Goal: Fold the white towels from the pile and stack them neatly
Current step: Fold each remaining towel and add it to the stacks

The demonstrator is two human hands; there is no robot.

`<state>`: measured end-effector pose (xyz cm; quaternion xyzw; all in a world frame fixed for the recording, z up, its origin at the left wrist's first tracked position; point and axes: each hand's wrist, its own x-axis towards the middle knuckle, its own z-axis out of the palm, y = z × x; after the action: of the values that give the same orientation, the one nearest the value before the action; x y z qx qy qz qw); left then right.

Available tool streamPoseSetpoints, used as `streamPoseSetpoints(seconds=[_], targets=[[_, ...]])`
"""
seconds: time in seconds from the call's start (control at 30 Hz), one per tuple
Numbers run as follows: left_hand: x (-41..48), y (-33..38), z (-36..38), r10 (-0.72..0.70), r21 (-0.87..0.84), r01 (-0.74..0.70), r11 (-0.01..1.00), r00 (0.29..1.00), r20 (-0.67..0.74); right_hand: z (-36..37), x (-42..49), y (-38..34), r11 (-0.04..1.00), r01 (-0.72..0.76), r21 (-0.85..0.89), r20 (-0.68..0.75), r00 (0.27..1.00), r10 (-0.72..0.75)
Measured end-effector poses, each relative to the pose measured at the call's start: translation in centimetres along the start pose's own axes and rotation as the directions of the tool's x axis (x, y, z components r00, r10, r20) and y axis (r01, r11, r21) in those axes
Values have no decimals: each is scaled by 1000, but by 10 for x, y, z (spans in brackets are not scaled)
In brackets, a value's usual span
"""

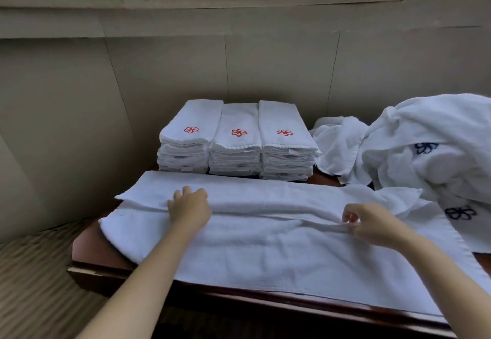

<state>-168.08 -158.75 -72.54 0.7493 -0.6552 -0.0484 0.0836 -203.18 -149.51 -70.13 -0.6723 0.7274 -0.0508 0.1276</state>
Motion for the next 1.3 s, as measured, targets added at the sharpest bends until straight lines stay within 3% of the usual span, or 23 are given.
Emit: streamPoseSetpoints(seconds=[0.07, 0.1, 0.2, 0.33, 0.47, 0.63, 0.7, 0.8, 0.87, 0.9, 0.97, 1.07, 1.1, 1.17, 1.23, 1.3], targets=[[-18, 48, 13, 106, -164, -79, 983, 981, 161, -1, -2, -3, 1000, 16, 3, -2, 1000, -16], [-26, 65, 25, 137, -150, -107, 983, 969, 206, -2, -4, -4, 1000, 28, 2, 4, 1000, -28], [-37, 83, 50, 189, -18, -189, 982, 967, 171, -3, -13, -3, 995, 30, 99, 36, 999, -33], [-14, 68, 47, 274, -20, -274, 962, 949, 155, -5, -30, 6, 955, 3, 298, 173, 983, -57], [-2, 52, 43, 330, -71, -323, 944, 934, 134, -21, -47, 40, 835, -118, 537, 288, 956, -50], [-17, 80, 29, 310, 38, -329, 943, 917, 250, -35, -70, 110, 657, -324, 681, 281, 944, 174], [-41, 120, 25, 486, 14, -500, 866, 848, 209, -30, -73, 121, 611, -390, 688, 306, 920, 244], [-95, 194, 34, 802, -140, -795, 590, 597, -10, -21, -63, 114, 467, -404, 787, 278, 907, 315], [-128, 239, 46, 883, -154, -887, 435, 454, -119, -19, -55, 105, 382, -377, 844, 238, 901, 364], [-141, 257, 51, 890, -123, -903, 412, 428, -158, -19, -52, 102, 347, -356, 868, 216, 898, 383], [-152, 283, 53, 844, -78, -888, 454, 456, -282, -17, -49, 98, 278, -276, 920, 158, 910, 382], [-139, 304, 46, 674, -145, -775, 615, 612, -414, -15, -44, 100, 175, -143, 974, 72, 930, 360], [-129, 307, 43, 619, -250, -746, 618, 657, -430, -14, -42, 102, 109, -126, 986, 79, 928, 365], [-109, 311, 30, 478, -486, -689, 538, 724, -497, -15, -37, 107, -70, -98, 993, 117, 918, 380], [-94, 311, 6, 384, -705, -621, 343, 777, -498, -13, -33, 114, -243, -54, 969, 157, 891, 426], [-87, 311, -11, 423, -791, -583, 185, 774, -471, -14, -30, 117, -369, -14, 929, 184, 884, 429]])
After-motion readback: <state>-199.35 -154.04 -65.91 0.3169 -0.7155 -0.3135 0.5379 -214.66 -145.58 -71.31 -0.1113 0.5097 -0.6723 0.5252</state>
